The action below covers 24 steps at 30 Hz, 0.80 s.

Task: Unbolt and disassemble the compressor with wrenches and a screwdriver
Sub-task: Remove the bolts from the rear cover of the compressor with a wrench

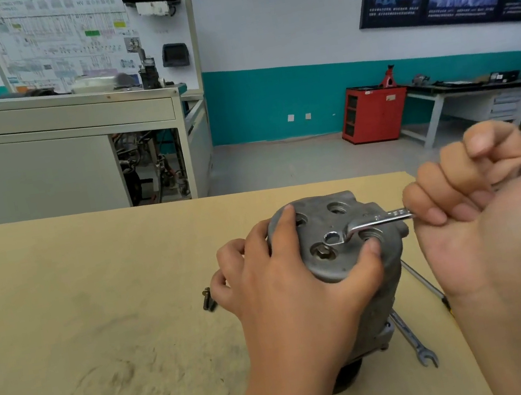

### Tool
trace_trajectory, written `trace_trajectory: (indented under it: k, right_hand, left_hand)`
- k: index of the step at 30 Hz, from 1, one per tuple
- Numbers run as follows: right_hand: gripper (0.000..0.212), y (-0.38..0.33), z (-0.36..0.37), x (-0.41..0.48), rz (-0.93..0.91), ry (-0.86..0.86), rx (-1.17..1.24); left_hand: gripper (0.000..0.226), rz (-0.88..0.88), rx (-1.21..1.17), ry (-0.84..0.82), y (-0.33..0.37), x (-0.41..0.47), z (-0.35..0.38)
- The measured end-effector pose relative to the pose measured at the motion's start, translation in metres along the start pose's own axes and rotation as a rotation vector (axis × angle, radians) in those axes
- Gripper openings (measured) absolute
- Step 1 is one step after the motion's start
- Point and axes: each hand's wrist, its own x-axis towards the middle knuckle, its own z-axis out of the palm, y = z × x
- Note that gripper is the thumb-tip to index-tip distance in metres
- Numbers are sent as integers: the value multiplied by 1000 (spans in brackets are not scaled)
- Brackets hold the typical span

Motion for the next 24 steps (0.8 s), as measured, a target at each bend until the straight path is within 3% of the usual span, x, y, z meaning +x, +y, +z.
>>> trace_trajectory:
  k: [3,6,10,14,24]
  right_hand:
    - [36,2,-2,-11,-25,71,19]
    - [17,5,1,-18,-27,94,22]
    - [15,4,1,-20,-14,112,14]
    - [40,3,-1,-8,101,113,6]
    - [43,4,-7,11,225,15,22]
  left_hand:
    - [92,-19,-11,22,1,-3,0]
    - [93,-21,-9,19,2,-4,0]
    - [90,-26,2,2,5,-3,0]
    - [90,-24,-1,-1,5,-3,0]
    - [89,5,5,27,5,-5,1]
